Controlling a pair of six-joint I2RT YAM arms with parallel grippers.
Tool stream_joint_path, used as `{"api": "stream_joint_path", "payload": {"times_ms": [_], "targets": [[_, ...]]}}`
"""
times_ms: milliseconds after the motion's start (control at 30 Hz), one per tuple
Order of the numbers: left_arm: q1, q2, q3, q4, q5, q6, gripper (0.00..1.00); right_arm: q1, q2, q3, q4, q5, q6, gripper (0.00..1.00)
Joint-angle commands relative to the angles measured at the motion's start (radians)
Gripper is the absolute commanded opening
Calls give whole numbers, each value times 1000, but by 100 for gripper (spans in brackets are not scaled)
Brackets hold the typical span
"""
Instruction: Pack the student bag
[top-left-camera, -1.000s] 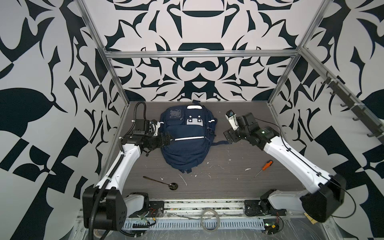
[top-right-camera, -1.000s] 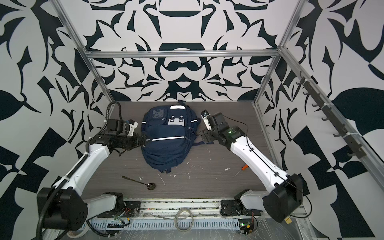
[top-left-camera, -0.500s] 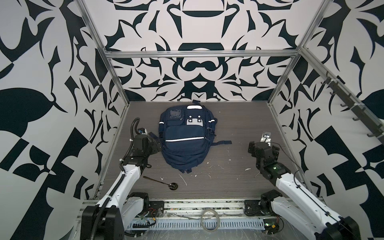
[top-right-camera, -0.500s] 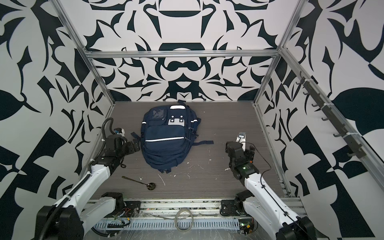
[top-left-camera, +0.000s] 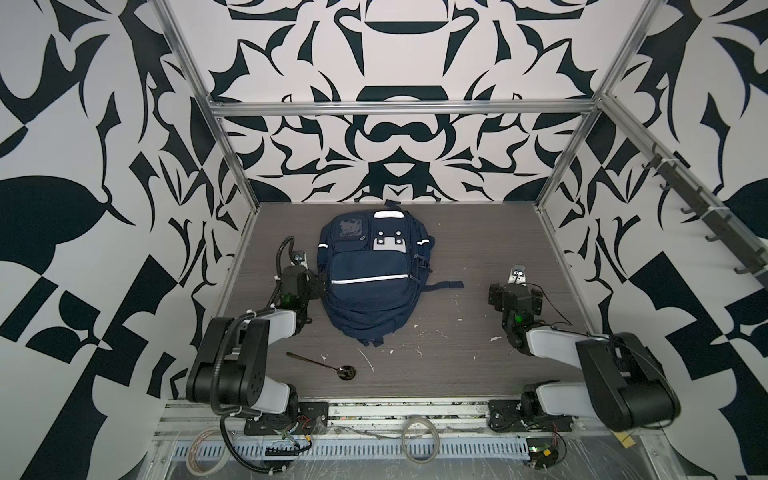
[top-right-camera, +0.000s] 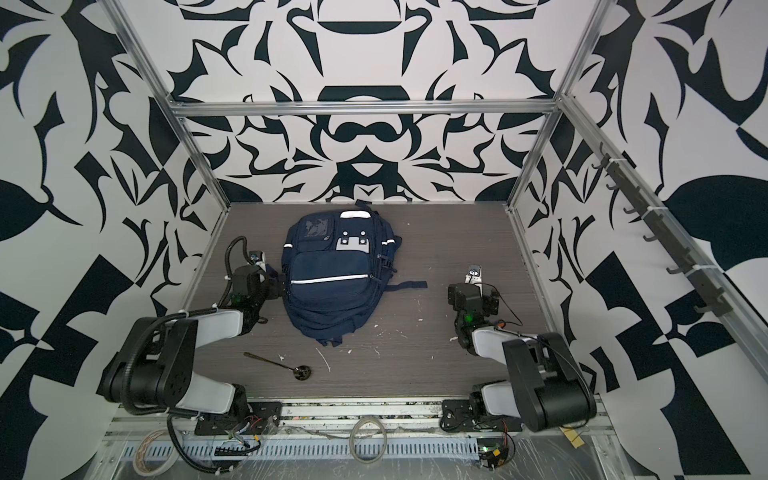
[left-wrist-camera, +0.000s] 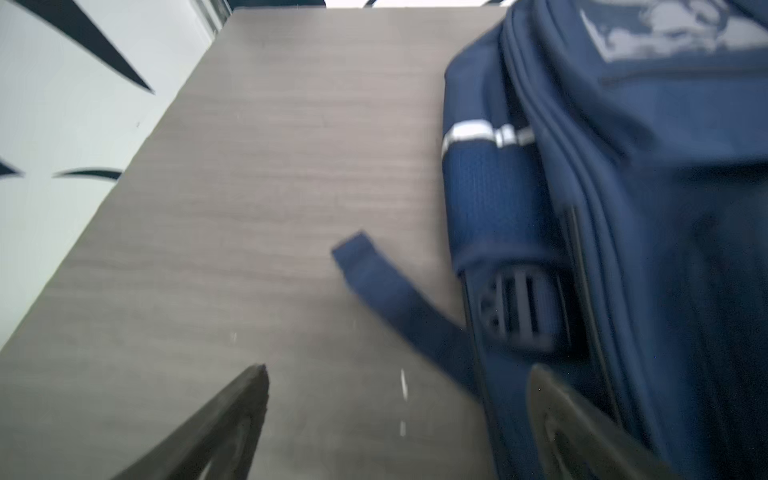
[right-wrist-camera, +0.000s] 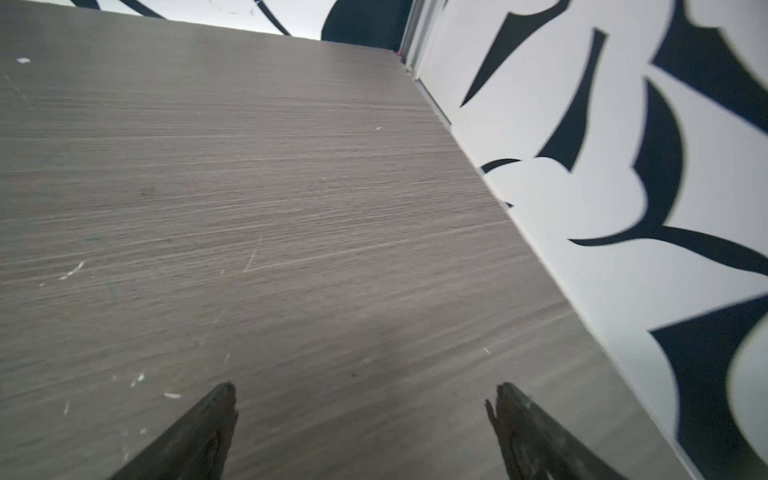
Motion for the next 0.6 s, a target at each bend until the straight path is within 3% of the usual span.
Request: {"api": "stream_joint_path", "payload": {"times_ms": [0,67,200,233,300,567], "targets": [[16,16,20,74,51,27,99,-18,62,65,164,-45,-7,100],[20,-2,-25,131,96,34,99,-19,97,44,243,-50,-13,100],[94,29,-91,264,299,18,99,-22,143,27,292,-91,-20,100],[98,26,-91,263,307,15,99,-25,177,23,351,-90,-34,100],[98,30,-95,278,308,16,99,-25,157,48,268,-97,-24,100],[97,35,-103,305,303,10,99,-25,161,38,293,-95,-34,100]]}}
